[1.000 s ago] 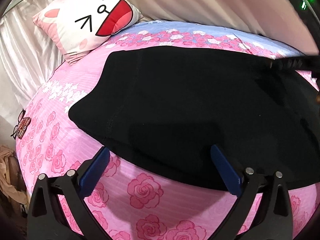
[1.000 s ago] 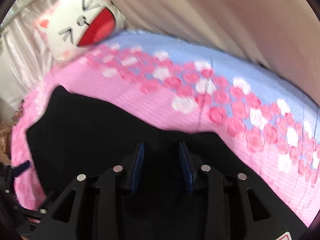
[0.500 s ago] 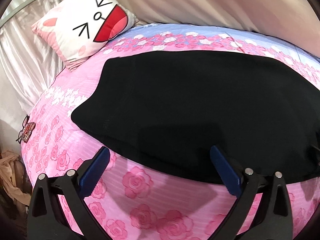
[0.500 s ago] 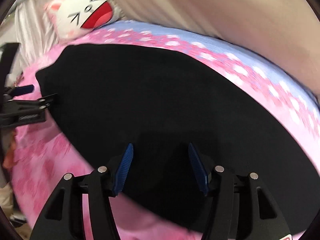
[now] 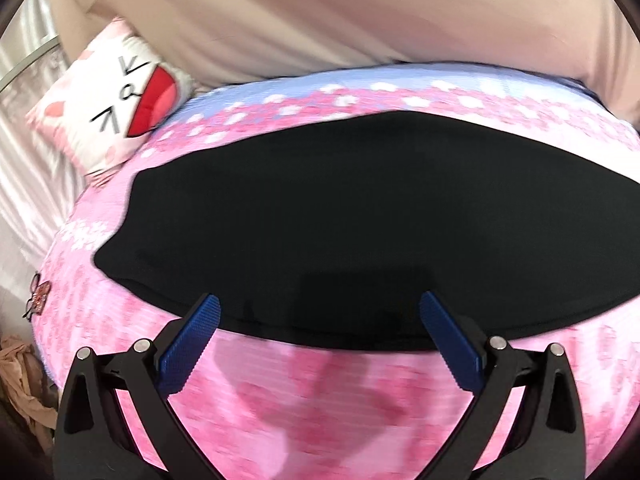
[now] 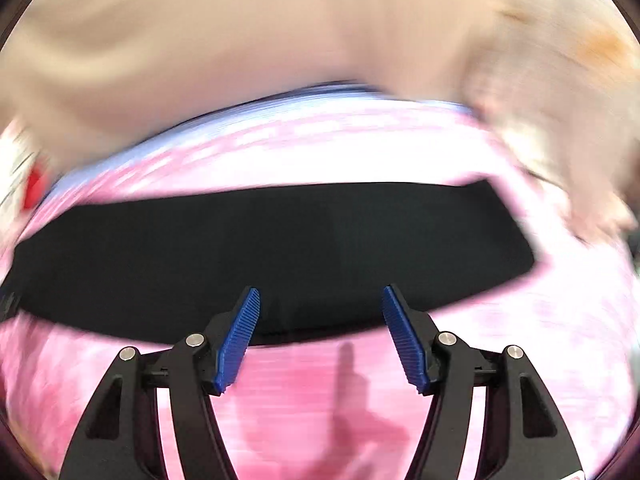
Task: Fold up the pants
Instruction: 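Grasp the trouser edge with the right gripper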
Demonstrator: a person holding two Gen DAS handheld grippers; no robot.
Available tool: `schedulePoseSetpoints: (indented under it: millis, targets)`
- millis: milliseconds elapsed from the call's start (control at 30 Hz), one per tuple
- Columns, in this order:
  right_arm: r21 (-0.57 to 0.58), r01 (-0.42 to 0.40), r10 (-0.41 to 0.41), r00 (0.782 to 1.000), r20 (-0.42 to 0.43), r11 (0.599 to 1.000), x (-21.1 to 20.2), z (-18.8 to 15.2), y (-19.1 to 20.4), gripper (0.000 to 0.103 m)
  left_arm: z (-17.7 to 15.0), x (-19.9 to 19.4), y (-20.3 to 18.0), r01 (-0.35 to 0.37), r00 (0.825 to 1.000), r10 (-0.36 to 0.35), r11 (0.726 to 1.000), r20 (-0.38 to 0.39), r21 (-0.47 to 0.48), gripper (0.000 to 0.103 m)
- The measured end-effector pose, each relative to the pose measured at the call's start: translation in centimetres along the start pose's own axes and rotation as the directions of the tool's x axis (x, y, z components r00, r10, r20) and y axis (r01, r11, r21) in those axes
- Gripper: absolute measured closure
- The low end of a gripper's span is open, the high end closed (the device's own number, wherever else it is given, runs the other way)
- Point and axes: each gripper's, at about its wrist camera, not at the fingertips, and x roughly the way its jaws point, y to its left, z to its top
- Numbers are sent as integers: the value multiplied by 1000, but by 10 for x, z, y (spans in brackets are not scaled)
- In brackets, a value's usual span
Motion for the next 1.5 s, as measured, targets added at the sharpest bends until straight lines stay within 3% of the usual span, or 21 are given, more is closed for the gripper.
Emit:
schedulePoseSetpoints:
  millis: [100,233,300,400,433,467,533,600,700,800,967,1033,1100,1167,1233,1367,1500]
  targets:
    - [151,81,-87,995,37,985,0,16,-86,40,1,-10,-31,-6,1000,5,998,16,64,5]
    - [171,44,-53,997,49,984,22,49,-125,45,1,-26,-65,-23,999,17,992,50,125,5]
    - [137,14,-19,999,31,990,44,66,-127,59,2,-33,-81,-35,998,26,987,62,156,5]
    - [136,-11,13,1000,-17,991,68,78,-127,66,3,-39,-94,-60,996,46,979,78,194,5]
    - [124,-23,28,999,-34,992,80,82,-126,74,3,-40,-97,-65,996,50,978,80,200,5]
    - [108,-19,25,998,-54,994,89,83,-123,96,4,-41,-99,-69,995,53,976,81,205,5]
    - [44,1,2,998,-62,999,95,82,-115,96,5,-39,-99,-76,995,61,974,79,213,5]
    - [-38,73,-73,997,-14,997,87,86,-105,96,6,-38,-100,-90,994,75,972,76,215,5]
    - [-1,51,-51,997,49,999,74,99,-116,96,10,-33,-103,-99,994,87,974,65,204,5]
    - [-9,29,-30,995,-98,1000,121,89,-127,85,10,-29,-107,-87,995,77,977,56,195,5]
    - [69,-21,18,999,50,997,67,75,-130,80,9,-24,-109,-90,995,80,974,55,209,5]
    - [63,-11,6,998,69,998,48,65,-124,80,11,-20,-108,-74,997,67,977,44,200,5]
    - [24,-6,6,1000,25,1000,48,53,-115,82,13,-15,-108,-57,998,51,980,36,192,5]
    - [-42,80,-83,994,-77,996,74,34,-114,92,15,-13,-111,-45,999,39,980,36,193,5]
    - [3,67,-66,996,-63,998,71,31,-124,95,15,-13,-112,-37,999,30,981,41,190,5]
    - [93,87,-88,996,6,992,36,31,-128,57,11,-16,-104,-1,999,-7,986,46,167,5]
    - [150,46,-51,998,28,988,21,15,-112,54,6,-12,-95,16,999,-22,989,35,149,5]
